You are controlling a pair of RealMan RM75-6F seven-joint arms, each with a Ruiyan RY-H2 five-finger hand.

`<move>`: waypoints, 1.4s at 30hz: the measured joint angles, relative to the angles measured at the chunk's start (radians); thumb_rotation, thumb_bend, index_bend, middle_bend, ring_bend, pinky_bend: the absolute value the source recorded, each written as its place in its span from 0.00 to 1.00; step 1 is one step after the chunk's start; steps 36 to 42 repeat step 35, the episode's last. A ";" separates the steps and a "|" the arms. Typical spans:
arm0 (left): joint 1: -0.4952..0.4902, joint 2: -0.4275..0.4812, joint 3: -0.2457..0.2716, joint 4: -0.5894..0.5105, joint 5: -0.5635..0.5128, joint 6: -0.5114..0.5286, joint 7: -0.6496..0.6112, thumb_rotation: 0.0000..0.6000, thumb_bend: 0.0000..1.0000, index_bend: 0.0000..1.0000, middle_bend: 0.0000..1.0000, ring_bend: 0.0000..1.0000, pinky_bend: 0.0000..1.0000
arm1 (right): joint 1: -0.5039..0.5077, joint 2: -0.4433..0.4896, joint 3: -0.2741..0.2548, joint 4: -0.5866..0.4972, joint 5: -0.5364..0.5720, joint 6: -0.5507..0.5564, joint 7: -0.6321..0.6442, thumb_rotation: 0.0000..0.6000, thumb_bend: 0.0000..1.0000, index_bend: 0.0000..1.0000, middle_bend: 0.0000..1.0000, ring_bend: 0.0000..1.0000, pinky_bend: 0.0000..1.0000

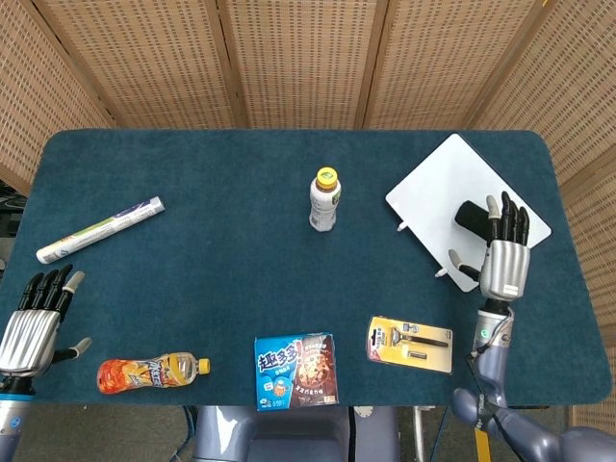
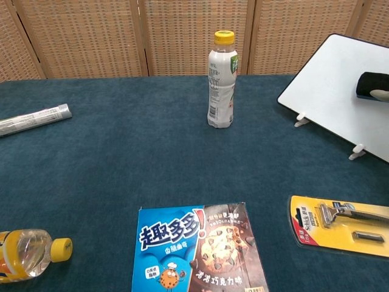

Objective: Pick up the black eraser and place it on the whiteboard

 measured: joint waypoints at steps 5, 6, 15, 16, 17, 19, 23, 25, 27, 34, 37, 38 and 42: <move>0.007 0.004 0.004 -0.009 0.020 0.023 0.000 1.00 0.11 0.00 0.00 0.00 0.00 | -0.108 0.181 -0.082 -0.249 -0.077 0.064 -0.025 1.00 0.00 0.01 0.00 0.00 0.00; 0.009 0.005 0.004 -0.011 0.023 0.027 0.001 1.00 0.11 0.00 0.00 0.00 0.00 | -0.141 0.227 -0.109 -0.285 -0.106 0.086 -0.028 1.00 0.00 0.01 0.00 0.00 0.00; 0.022 0.011 0.014 -0.030 0.056 0.057 0.020 1.00 0.11 0.00 0.00 0.00 0.00 | -0.295 0.396 -0.222 -0.348 -0.224 0.193 -0.013 1.00 0.00 0.00 0.00 0.00 0.00; 0.024 0.013 0.016 -0.033 0.059 0.059 0.021 1.00 0.11 0.00 0.00 0.00 0.00 | -0.303 0.403 -0.228 -0.348 -0.226 0.194 -0.010 1.00 0.00 0.00 0.00 0.00 0.00; 0.024 0.014 0.017 -0.034 0.061 0.060 0.022 1.00 0.11 0.00 0.00 0.00 0.00 | -0.311 0.410 -0.233 -0.348 -0.228 0.195 -0.008 1.00 0.00 0.01 0.00 0.00 0.00; 0.025 0.015 0.019 -0.036 0.063 0.059 0.024 1.00 0.11 0.00 0.00 0.00 0.00 | -0.328 0.421 -0.243 -0.345 -0.233 0.196 -0.009 1.00 0.00 0.01 0.00 0.00 0.00; 0.024 0.016 0.020 -0.037 0.065 0.055 0.031 1.00 0.11 0.00 0.00 0.00 0.00 | -0.345 0.435 -0.263 -0.332 -0.243 0.184 -0.023 1.00 0.00 0.01 0.00 0.00 0.00; 0.024 0.016 0.019 -0.037 0.066 0.054 0.035 1.00 0.11 0.00 0.00 0.00 0.00 | -0.349 0.451 -0.272 -0.335 -0.243 0.163 -0.041 1.00 0.00 0.01 0.00 0.00 0.00; 0.025 0.017 0.020 -0.038 0.067 0.055 0.037 1.00 0.11 0.00 0.00 0.00 0.00 | -0.352 0.471 -0.283 -0.346 -0.243 0.138 -0.055 1.00 0.00 0.01 0.00 0.00 0.00; 0.029 0.024 0.024 -0.052 0.070 0.057 0.053 1.00 0.11 0.00 0.00 0.00 0.00 | -0.356 0.563 -0.321 -0.471 -0.242 0.062 -0.130 1.00 0.00 0.01 0.00 0.00 0.00; 0.030 0.026 0.025 -0.055 0.069 0.055 0.056 1.00 0.11 0.00 0.00 0.00 0.00 | -0.357 0.576 -0.324 -0.495 -0.240 0.052 -0.144 1.00 0.00 0.01 0.00 0.00 0.00; 0.030 0.026 0.025 -0.055 0.069 0.055 0.056 1.00 0.11 0.00 0.00 0.00 0.00 | -0.357 0.576 -0.324 -0.495 -0.240 0.052 -0.144 1.00 0.00 0.01 0.00 0.00 0.00; 0.030 0.026 0.025 -0.055 0.069 0.055 0.056 1.00 0.11 0.00 0.00 0.00 0.00 | -0.357 0.576 -0.324 -0.495 -0.240 0.052 -0.144 1.00 0.00 0.01 0.00 0.00 0.00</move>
